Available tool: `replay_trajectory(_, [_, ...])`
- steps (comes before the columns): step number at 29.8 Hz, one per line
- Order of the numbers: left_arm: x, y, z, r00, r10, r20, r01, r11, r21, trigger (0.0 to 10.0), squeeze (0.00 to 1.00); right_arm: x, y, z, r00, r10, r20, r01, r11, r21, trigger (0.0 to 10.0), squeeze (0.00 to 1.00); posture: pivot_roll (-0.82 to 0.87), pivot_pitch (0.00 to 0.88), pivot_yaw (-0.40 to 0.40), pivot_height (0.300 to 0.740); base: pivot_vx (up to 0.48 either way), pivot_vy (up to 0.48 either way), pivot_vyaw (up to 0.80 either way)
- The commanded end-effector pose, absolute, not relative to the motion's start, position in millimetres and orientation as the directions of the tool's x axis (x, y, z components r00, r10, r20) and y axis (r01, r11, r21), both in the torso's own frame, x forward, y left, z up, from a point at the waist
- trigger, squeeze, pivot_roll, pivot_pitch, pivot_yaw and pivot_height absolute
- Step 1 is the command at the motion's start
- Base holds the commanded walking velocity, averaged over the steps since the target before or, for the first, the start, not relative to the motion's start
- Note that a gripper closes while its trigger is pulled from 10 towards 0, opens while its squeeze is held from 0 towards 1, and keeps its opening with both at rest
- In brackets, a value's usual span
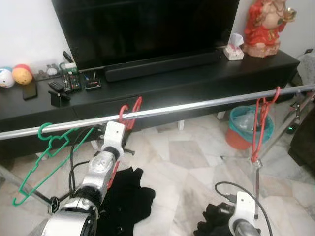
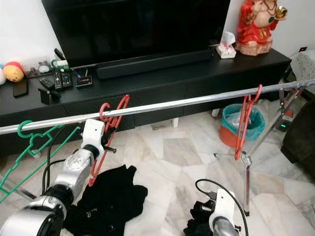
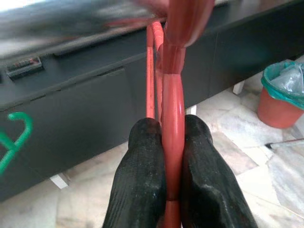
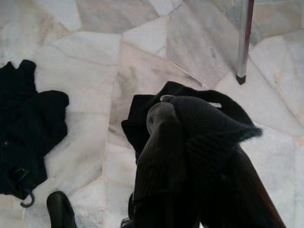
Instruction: Hang hanger
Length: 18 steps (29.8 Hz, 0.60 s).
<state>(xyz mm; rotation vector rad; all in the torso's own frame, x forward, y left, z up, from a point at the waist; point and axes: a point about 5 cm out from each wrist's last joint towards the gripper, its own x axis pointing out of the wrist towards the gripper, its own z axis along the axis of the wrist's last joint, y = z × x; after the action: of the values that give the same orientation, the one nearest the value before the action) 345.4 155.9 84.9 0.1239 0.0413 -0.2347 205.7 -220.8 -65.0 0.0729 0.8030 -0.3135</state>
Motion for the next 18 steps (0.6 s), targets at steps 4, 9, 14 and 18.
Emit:
replay_trajectory(4, [326.0,180.7,88.7,0.974,-0.219,0.051,0.211,0.969,0.124,10.0,0.00,202.5,-218.7,-67.2,0.646,-0.244,-0.723,0.298,0.953,-0.054,10.0,0.00,-0.03,0.000,0.039,0.740,0.000,0.000,0.00])
replay_trajectory(9, [300.9,190.5,71.0,0.975,-0.220,0.014,0.216,0.964,0.155,10.0,0.00,204.0,-217.2,-66.6,0.652,-0.239,-0.720,0.293,0.955,-0.052,10.0,0.00,-0.02,0.000,0.039,0.740,0.000,0.000,0.00])
replay_trajectory(14, [277.2,196.3,49.1,0.975,-0.214,-0.062,0.221,0.962,0.163,10.0,0.00,205.0,-217.3,-66.0,0.655,-0.239,-0.717,0.293,0.955,-0.051,10.0,0.00,-0.02,0.000,0.040,0.740,0.000,0.000,0.00])
replay_trajectory(18, [269.6,199.3,40.4,0.973,-0.206,-0.100,0.220,0.963,0.158,10.0,0.00,205.8,-217.8,-65.4,0.657,-0.241,-0.715,0.294,0.954,-0.051,10.0,0.00,-0.02,0.000,0.039,0.740,0.000,0.000,0.00])
